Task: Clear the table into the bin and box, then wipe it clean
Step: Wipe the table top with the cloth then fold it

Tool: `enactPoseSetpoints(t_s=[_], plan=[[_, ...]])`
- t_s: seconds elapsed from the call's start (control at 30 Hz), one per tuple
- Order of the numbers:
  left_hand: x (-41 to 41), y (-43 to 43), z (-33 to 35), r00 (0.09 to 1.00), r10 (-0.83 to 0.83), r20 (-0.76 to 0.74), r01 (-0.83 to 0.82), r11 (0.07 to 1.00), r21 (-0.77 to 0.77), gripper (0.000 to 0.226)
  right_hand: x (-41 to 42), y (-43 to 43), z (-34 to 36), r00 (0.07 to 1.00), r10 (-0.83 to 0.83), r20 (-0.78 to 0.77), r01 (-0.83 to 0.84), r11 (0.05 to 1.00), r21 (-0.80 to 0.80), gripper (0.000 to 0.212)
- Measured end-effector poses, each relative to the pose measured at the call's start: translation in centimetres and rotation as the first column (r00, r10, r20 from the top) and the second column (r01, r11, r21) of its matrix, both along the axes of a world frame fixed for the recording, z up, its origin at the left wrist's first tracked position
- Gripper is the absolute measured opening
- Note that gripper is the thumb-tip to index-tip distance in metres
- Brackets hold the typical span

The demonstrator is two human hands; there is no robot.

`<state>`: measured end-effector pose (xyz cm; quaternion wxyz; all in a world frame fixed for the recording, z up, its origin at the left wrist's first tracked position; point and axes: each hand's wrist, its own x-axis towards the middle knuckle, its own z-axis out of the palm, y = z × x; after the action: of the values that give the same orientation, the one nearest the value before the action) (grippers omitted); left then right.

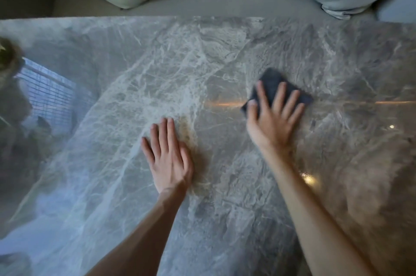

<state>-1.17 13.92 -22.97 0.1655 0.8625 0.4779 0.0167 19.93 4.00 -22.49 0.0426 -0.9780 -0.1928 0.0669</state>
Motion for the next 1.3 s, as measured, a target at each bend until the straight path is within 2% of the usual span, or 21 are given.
enactPoseSetpoints(t_s=[0.1,0.23,0.37,0.5,0.63,0.67,0.7,0.73,0.77,0.8,0.83,0.87,0.9,0.93,1.0,1.03,1.1,1.2,1.3], plan=[[0.0,-0.1,0.1,1.000,0.006,0.016,-0.006,1.000,0.004,0.064,-6.5,0.7,0.7,0.955,0.296,0.010,-0.296,0.955,0.015,0.053],[-0.1,-0.3,0.6,0.995,0.028,0.091,-0.026,0.999,-0.020,0.064,-11.4,-2.3,0.5,0.861,0.508,0.019,-0.508,0.857,0.086,0.053],[-0.1,-0.4,1.3,0.970,0.099,0.223,-0.076,0.991,-0.107,0.063,-14.3,-6.5,0.8,0.755,0.654,-0.033,-0.649,0.754,0.097,0.053],[-2.3,-0.6,1.6,0.859,0.216,0.464,-0.077,0.951,-0.300,0.069,-15.9,-12.1,1.2,0.619,0.778,-0.104,-0.766,0.628,0.138,0.047],[-6.3,-5.6,2.7,0.846,0.262,0.463,-0.101,0.934,-0.344,0.070,-17.2,-17.8,2.2,0.402,0.876,-0.267,-0.827,0.473,0.305,0.040],[-7.2,-7.4,3.2,0.846,0.270,0.461,-0.099,0.927,-0.362,0.070,-17.5,-18.7,2.9,0.375,0.869,-0.323,-0.793,0.481,0.374,0.039],[-8.0,-9.2,3.8,0.844,0.282,0.456,-0.096,0.917,-0.388,0.069,-17.8,-19.5,2.9,0.385,0.814,-0.434,-0.692,0.566,0.448,0.039],[-8.7,-10.9,4.4,0.848,0.289,0.443,-0.089,0.904,-0.419,0.067,-17.9,-19.8,4.1,0.394,0.700,-0.596,-0.521,0.704,0.482,0.040],[-9.1,-12.4,5.2,0.859,0.285,0.425,-0.070,0.888,-0.455,0.064,-17.9,-19.7,5.6,0.360,0.520,-0.774,-0.300,0.850,0.432,0.041],[-9.4,-13.6,5.9,0.866,0.293,0.405,-0.047,0.854,-0.518,0.059,-17.7,-19.4,7.5,0.270,0.336,-0.902,-0.080,0.942,0.327,0.045],[-9.4,-14.4,6.7,0.863,0.330,0.383,-0.033,0.793,-0.608,0.053,-17.3,-19.1,9.0,0.126,0.187,-0.974,0.117,0.972,0.202,0.046],[-9.3,-14.9,7.7,0.842,0.407,0.355,-0.035,0.697,-0.717,0.046,-17.0,-19.0,10.3,-0.033,0.105,-0.994,0.283,0.955,0.092,0.045],[-9.1,-15.1,9.0,0.803,0.507,0.313,-0.038,0.567,-0.823,0.041,-16.7,-19.0,11.3,-0.169,0.095,-0.981,0.410,0.912,0.018,0.046],[-8.9,-15.1,10.5,0.758,0.602,0.251,-0.030,0.416,-0.909,0.044,-16.3,-18.9,12.2,-0.243,0.125,-0.962,0.505,0.863,-0.015,0.049],[-8.8,-14.6,13.5,0.729,0.677,0.102,0.014,0.135,-0.991,0.067,-15.8,-18.4,14.2,-0.252,0.193,-0.948,0.587,0.810,0.009,0.056],[-8.9,-14.5,15.0,0.744,0.664,0.078,0.053,0.057,-0.997,0.074,-15.7,-18.1,15.0,-0.254,0.226,-0.941,0.613,0.790,0.024,0.059],[-9.4,-14.3,17.4,0.764,0.639,0.093,0.093,0.032,-0.995,0.071,-15.3,-17.5,17.2,-0.276,0.272,-0.922,0.667,0.745,0.020,0.064],[-10.3,-13.9,20.0,0.771,0.615,0.168,0.107,0.135,-0.985,0.043,-14.6,-16.9,19.6,-0.344,0.368,-0.864,0.701,0.713,0.024,0.078],[-11.3,-13.2,21.8,0.752,0.613,0.242,0.125,0.227,-0.966,0.020,-14.0,-16.0,21.5,-0.353,0.420,-0.836,0.664,0.742,0.093,0.087]])
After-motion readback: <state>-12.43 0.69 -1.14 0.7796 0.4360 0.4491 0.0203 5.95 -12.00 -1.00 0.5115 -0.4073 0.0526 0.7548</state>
